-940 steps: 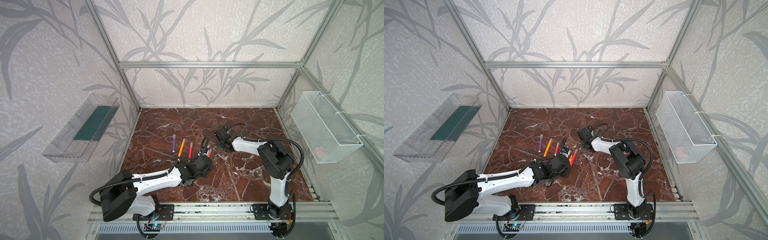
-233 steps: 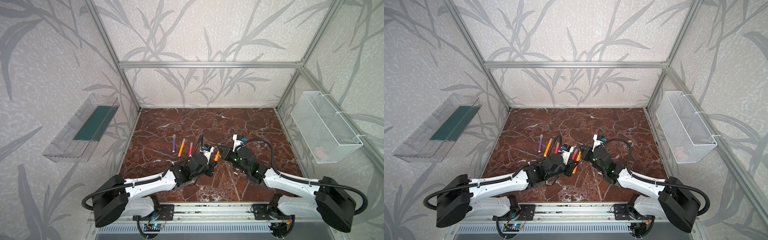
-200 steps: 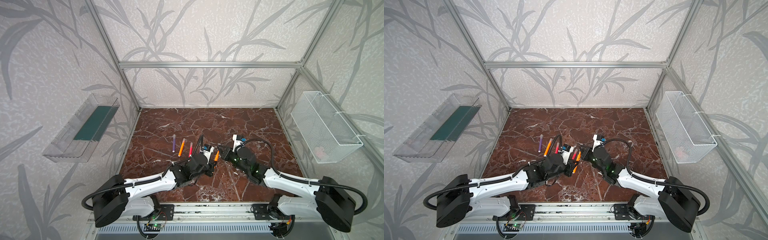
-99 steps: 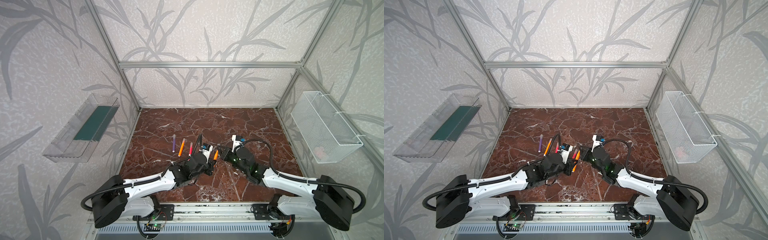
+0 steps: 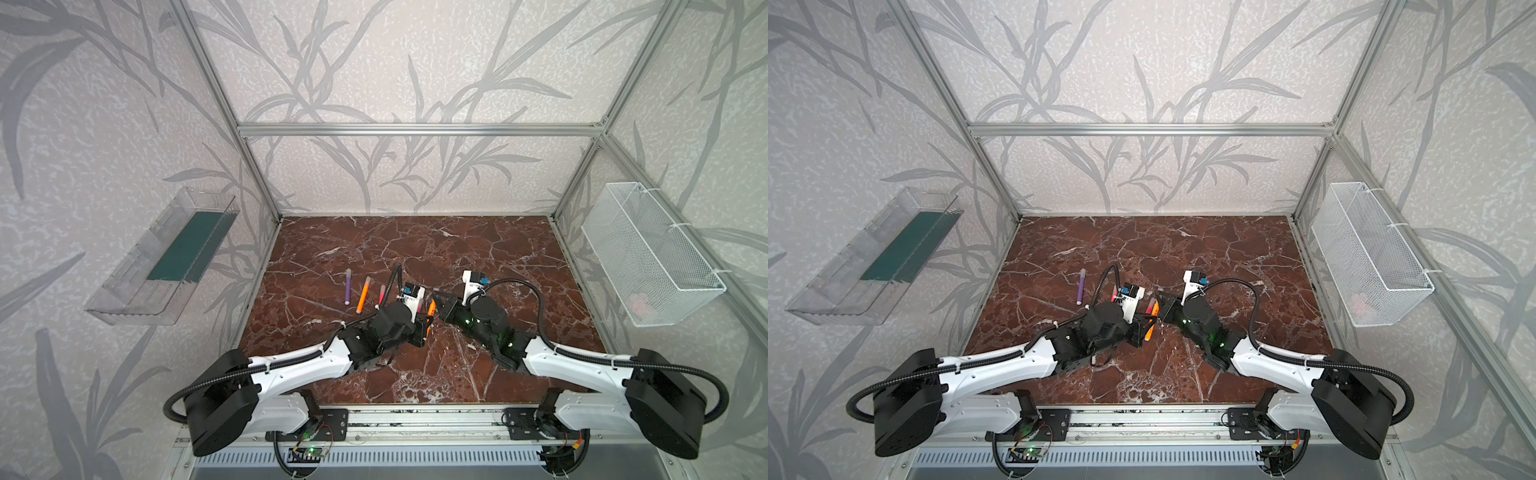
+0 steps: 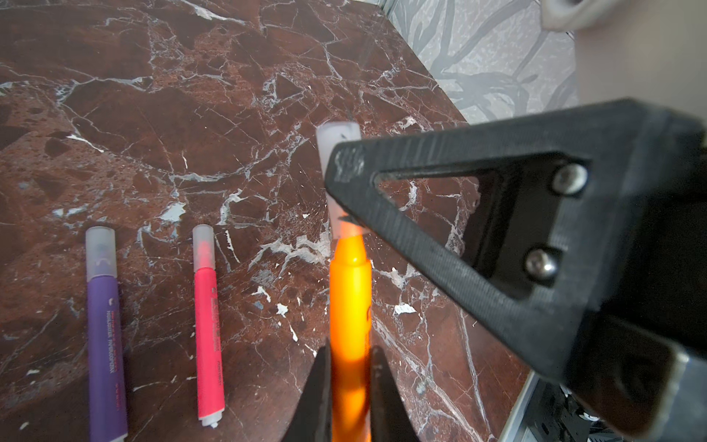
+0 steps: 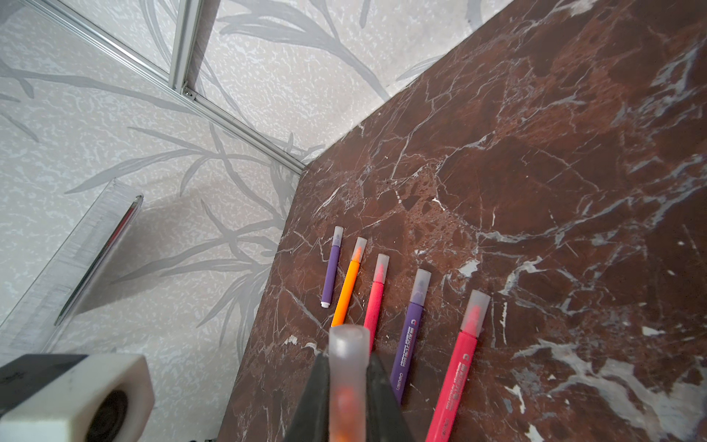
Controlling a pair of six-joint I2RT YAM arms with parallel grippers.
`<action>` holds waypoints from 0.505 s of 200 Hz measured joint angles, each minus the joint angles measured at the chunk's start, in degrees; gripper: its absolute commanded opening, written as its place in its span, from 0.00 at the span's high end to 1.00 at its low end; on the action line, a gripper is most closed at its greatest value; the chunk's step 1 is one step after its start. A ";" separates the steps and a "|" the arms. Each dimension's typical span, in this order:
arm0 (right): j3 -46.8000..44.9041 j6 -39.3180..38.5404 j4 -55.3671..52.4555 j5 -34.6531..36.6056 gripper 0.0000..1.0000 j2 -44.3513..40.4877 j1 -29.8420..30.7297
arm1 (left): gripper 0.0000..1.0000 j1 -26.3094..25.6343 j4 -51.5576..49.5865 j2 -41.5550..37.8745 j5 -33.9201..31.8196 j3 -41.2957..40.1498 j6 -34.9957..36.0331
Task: Insert pens into pen caps
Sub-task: Put on the pen cap to the pen.
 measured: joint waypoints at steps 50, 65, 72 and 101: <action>-3.32 -4.24 8.37 0.63 1.00 1.38 0.83 | 1.00 1.40 -0.07 -0.55 2.23 0.00 -0.85; -5.03 -5.64 12.50 0.59 1.00 1.68 0.96 | 1.00 1.64 0.00 -0.63 3.21 0.00 -1.05; -5.68 -6.19 14.14 0.48 1.00 1.84 1.01 | 1.00 1.73 0.04 -0.63 3.67 0.02 -1.09; -7.50 -8.26 19.21 -0.57 1.00 2.40 1.01 | 1.00 2.29 0.37 -0.63 5.66 0.00 -1.46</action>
